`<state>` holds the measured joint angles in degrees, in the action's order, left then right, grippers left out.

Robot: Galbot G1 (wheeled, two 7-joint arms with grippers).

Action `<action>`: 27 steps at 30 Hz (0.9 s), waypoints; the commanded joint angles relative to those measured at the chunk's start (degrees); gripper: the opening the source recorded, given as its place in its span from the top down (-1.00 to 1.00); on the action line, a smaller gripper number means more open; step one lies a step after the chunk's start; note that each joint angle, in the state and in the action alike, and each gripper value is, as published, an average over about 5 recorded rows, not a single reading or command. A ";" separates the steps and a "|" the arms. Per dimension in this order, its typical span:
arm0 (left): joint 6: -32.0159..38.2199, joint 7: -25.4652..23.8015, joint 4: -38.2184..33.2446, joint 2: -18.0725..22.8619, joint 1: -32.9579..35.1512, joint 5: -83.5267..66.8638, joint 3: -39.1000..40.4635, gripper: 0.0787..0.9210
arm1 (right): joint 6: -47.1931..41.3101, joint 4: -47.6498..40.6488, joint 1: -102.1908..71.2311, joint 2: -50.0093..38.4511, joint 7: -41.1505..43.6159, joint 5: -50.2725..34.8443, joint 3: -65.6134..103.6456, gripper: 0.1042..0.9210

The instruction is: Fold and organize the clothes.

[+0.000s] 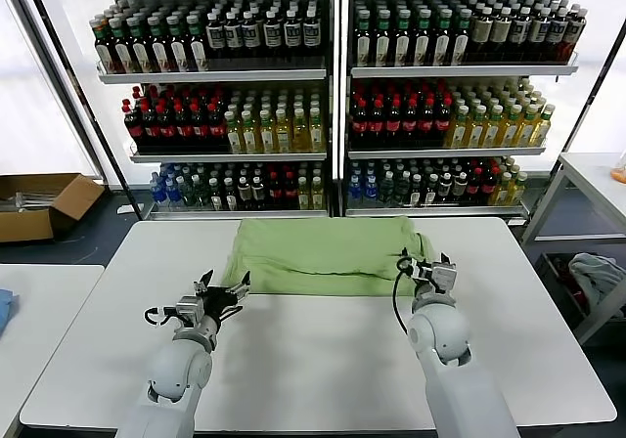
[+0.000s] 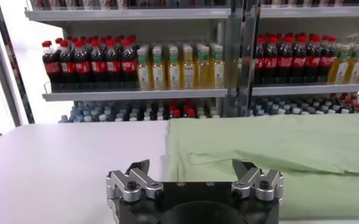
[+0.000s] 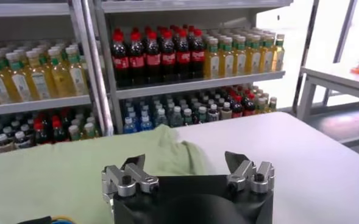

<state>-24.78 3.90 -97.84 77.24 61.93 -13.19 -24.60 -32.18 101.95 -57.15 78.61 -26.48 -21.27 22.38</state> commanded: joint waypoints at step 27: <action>-4.49 0.39 2.77 -1.11 -1.44 -0.55 0.33 -0.77 | -1.09 -4.20 -2.21 -1.79 -0.45 1.25 -1.46 -0.76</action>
<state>-28.71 4.27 -95.24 76.12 60.57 -13.39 -24.19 -33.18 99.27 -59.49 77.01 -26.86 -20.75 21.68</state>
